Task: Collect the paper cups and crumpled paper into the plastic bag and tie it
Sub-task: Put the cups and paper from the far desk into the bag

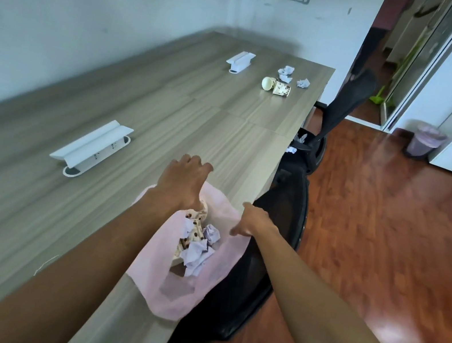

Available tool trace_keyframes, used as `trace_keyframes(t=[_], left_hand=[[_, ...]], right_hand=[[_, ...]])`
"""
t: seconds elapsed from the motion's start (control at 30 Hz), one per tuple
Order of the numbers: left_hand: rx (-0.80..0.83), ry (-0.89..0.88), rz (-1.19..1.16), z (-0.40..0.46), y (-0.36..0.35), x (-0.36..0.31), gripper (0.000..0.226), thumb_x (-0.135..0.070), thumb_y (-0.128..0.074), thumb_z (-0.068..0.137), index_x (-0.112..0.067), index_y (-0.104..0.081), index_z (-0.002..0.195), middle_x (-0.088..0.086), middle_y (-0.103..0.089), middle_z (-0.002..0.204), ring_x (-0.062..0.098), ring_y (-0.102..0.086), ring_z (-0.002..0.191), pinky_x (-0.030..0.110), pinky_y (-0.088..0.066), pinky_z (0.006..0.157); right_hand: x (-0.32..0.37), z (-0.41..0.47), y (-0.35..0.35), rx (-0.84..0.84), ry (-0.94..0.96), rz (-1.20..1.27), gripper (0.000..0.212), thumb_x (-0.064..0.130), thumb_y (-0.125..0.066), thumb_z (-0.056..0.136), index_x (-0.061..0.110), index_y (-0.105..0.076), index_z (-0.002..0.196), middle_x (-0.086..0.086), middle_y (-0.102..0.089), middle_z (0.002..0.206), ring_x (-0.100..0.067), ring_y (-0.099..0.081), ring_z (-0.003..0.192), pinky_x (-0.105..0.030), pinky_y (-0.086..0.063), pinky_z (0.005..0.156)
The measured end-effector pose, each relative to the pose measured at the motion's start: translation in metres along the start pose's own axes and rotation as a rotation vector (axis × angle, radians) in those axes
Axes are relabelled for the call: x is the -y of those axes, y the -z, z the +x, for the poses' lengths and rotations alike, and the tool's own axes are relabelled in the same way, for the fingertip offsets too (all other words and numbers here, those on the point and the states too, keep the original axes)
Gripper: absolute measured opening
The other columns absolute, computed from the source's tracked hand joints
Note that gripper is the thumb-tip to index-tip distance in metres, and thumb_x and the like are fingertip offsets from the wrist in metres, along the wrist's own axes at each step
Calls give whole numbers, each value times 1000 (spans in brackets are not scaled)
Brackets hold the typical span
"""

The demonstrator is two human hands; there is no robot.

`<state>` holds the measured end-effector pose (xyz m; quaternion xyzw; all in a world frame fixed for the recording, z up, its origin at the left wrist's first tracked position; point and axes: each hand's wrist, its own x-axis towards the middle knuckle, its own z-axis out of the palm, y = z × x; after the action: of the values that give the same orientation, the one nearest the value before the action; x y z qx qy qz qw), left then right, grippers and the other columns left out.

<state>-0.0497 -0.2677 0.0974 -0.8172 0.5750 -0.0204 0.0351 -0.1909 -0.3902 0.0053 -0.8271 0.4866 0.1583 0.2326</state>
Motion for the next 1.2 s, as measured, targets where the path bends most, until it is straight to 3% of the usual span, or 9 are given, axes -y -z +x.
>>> trace_keyframes(t=[0.07, 0.13, 0.2, 0.27, 0.37, 0.5, 0.67, 1.0, 1.2], left_hand=[[6, 60, 37, 4, -3, 14, 64, -42, -74, 77, -22, -52, 134, 4, -56, 128, 27, -51, 120, 40, -47, 92], [-17, 111, -13, 9, -4, 29, 41, -35, -68, 83, -22, -62, 122, 3, -64, 119, 26, -60, 110, 37, -50, 84], [-27, 167, -121, 17, -4, 43, 29, -28, -64, 85, -25, -67, 114, 3, -67, 115, 27, -63, 106, 34, -48, 82], [-68, 209, -223, 27, 0, 57, 26, -24, -62, 85, -27, -70, 109, 3, -67, 116, 29, -63, 107, 35, -48, 83], [-199, 272, -405, 49, 12, 73, 20, -23, -62, 85, -22, -72, 102, 8, -70, 111, 32, -63, 105, 37, -50, 84], [-357, 349, -599, 80, 35, 81, 15, -23, -61, 84, -18, -73, 92, 15, -73, 96, 34, -67, 92, 37, -53, 81], [-530, 396, -668, 118, 62, 69, 33, -32, -55, 77, -17, -74, 99, 13, -74, 100, 32, -68, 96, 41, -54, 87], [-685, 454, -666, 222, 89, -3, 26, -14, -58, 83, -19, -73, 103, 7, -74, 104, 26, -66, 101, 31, -47, 87], [-681, 519, -703, 290, 91, -60, 27, -6, -58, 86, -16, -74, 106, 9, -73, 108, 25, -65, 104, 24, -42, 84]], right_hand=[[5, 11, -4, 3, -20, -40, 58, 30, -77, 78, 7, -53, 126, -16, -56, 129, -35, -49, 124, -41, -51, 91], [10, 19, -6, -29, -4, -57, 11, 11, -63, 84, 2, -57, 87, -14, -63, 104, -29, -61, 95, -31, -50, 69], [14, 26, -4, -53, -7, -40, 18, -1, -49, 85, 5, -47, 68, -10, -58, 82, -21, -55, 66, -25, -40, 51], [19, 31, 6, -83, 10, 22, 10, 1, -47, 88, 3, -54, 81, -13, -63, 93, -22, -57, 68, -24, -37, 53], [24, 40, 30, -188, -42, 322, 24, 3, -46, 91, -5, -55, 112, -20, -62, 114, -33, -61, 98, -30, -42, 67], [27, 50, 69, -314, -41, 584, 31, 8, -39, 96, -4, -45, 125, -19, -54, 119, -31, -54, 97, -29, -40, 68], [16, 79, 120, -398, 97, 745, 18, 10, -35, 97, 6, -46, 110, -14, -56, 108, -15, -48, 69, -25, -28, 46], [-67, 152, 247, -484, 223, 932, 4, 11, -41, 94, 11, -44, 95, -8, -52, 94, -22, -52, 76, -35, -47, 62], [-128, 204, 294, -460, 257, 895, 3, 14, -44, 94, 11, -44, 94, -9, -54, 97, -25, -52, 83, -29, -38, 64]])
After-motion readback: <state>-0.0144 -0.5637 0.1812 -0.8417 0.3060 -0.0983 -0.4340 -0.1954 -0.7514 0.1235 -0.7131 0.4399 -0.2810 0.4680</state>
